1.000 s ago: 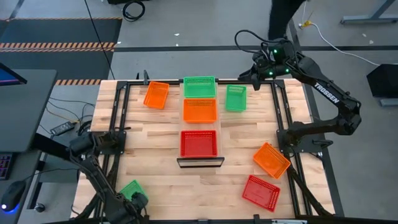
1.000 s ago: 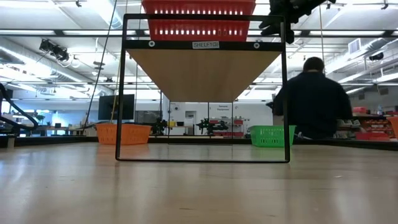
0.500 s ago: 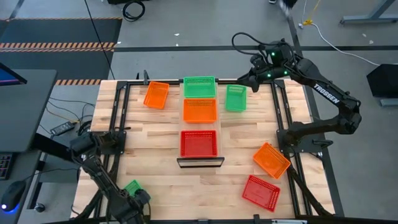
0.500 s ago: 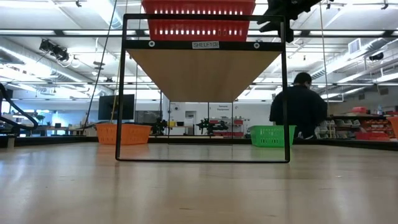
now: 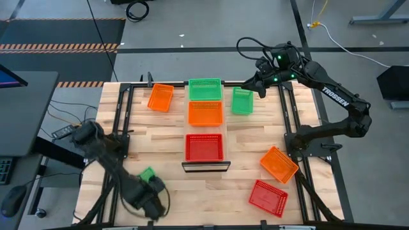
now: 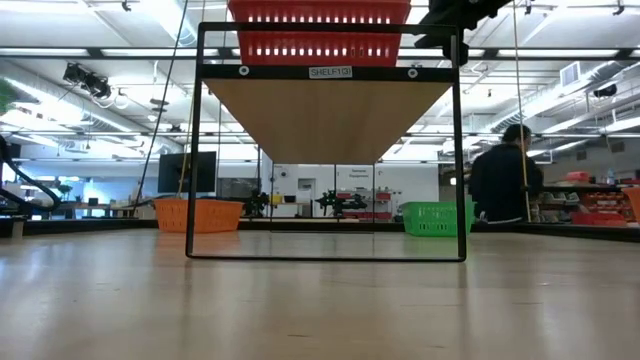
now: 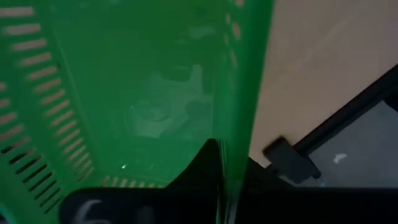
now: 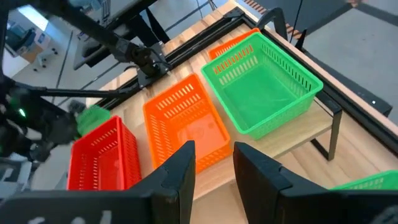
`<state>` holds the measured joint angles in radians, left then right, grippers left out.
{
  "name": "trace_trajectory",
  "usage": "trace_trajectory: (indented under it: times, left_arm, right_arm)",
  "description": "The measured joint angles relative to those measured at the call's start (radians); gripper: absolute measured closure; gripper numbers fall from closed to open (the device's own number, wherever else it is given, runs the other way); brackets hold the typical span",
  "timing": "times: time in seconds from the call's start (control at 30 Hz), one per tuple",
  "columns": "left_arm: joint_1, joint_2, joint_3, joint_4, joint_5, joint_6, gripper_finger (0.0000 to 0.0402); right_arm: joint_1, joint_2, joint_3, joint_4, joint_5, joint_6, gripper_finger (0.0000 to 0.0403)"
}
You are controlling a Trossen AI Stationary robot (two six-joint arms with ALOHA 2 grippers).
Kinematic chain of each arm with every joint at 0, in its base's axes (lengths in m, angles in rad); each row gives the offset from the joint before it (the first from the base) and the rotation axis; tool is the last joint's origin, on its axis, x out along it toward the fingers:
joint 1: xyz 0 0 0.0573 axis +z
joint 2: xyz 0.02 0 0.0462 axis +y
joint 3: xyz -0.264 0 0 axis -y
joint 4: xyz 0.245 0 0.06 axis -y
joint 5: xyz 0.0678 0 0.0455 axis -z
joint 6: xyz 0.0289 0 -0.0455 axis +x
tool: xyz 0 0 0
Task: Stack baskets on shelf by color
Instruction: Stack the bottom green bin on top of the green bin on the shelf
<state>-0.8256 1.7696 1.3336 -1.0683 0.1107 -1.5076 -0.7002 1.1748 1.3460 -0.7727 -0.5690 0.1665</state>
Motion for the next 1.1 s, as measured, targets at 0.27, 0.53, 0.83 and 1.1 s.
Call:
trace_trajectory:
  times: [0.27, 0.53, 0.83, 1.1]
  left_arm:
    - [0.238, -0.175, 0.122, -0.379, -0.113, 0.269, 0.04]
    - [0.573, -0.263, 0.329, -0.507, -0.296, 0.741, 0.04]
    - [0.961, -0.25, 0.514, -0.429, -0.431, 1.385, 0.04]
    - [1.187, -0.238, 0.526, -0.217, -0.331, 1.803, 0.04]
  right_arm:
    - [0.0, 0.0, 0.0, 0.001, 0.0, -0.104, 0.0288]
    - [0.0, 0.0, 0.0, 0.0, 0.0, -0.108, 0.0288]
    - [0.0, 0.0, 0.0, 0.001, 0.003, -0.065, 0.0288]
    - [0.0, 0.0, 0.0, 0.052, 0.076, 0.067, 0.0288]
